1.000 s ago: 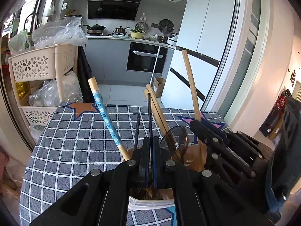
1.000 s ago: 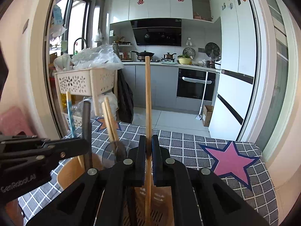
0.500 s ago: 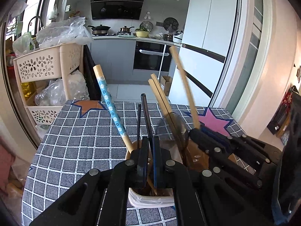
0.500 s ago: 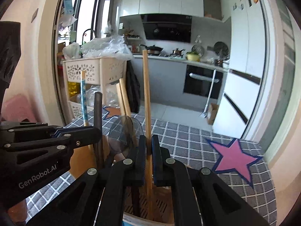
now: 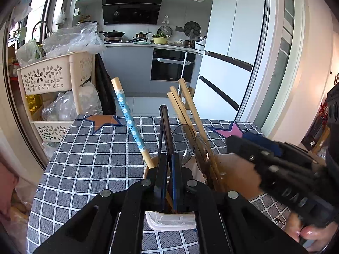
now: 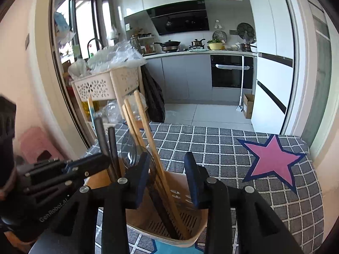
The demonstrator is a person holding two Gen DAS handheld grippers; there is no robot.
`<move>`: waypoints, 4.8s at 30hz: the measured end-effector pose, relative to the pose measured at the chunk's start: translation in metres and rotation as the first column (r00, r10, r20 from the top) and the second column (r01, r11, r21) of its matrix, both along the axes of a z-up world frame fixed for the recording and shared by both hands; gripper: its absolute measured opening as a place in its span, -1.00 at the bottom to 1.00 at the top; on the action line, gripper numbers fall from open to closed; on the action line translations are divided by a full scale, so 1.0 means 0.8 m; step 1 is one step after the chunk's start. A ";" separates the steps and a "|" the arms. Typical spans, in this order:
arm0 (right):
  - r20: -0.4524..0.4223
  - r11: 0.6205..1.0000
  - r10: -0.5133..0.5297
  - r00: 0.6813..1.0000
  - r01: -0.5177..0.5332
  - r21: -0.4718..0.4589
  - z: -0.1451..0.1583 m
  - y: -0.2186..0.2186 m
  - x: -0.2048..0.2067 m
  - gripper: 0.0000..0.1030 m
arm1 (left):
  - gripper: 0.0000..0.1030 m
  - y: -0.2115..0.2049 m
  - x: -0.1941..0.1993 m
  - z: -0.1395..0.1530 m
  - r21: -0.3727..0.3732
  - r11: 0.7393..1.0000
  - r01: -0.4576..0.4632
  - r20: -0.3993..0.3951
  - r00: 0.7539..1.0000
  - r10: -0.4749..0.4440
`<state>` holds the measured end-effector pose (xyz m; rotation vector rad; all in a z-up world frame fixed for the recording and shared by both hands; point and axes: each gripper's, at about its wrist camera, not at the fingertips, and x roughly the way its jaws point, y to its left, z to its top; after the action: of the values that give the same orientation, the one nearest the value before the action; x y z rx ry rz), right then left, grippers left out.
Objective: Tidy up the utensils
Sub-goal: 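Lower spoon and chopstick into the white holder and open both tools, then move both open tools back toward the remaining chopsticks on the table, then grasp the black-handled spoon with the left tool while the right tool grasps the wooden chopstick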
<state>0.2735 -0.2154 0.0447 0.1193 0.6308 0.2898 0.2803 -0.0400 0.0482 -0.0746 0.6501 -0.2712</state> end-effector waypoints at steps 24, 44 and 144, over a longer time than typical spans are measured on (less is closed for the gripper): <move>-0.097 0.985 -0.099 0.990 0.112 0.135 0.002 -0.050 -0.037 -0.11 | 0.86 -0.003 -0.017 0.008 0.034 0.999 -0.018 0.059 0.998 0.015; -0.040 0.988 -0.109 0.993 0.113 0.110 0.022 -0.043 -0.065 0.65 | 1.00 0.012 -0.043 0.025 0.028 0.996 -0.088 0.082 0.993 0.086; -0.515 0.878 0.252 0.819 -0.417 -0.234 -0.130 0.025 -0.141 0.09 | -0.38 -0.021 -0.215 -0.130 0.051 0.986 0.161 -0.483 0.868 -0.117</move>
<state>0.1608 -0.1955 -0.0590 -0.2715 1.1873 0.5025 0.1083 -0.0567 -0.0559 -0.0059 1.1661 -0.3673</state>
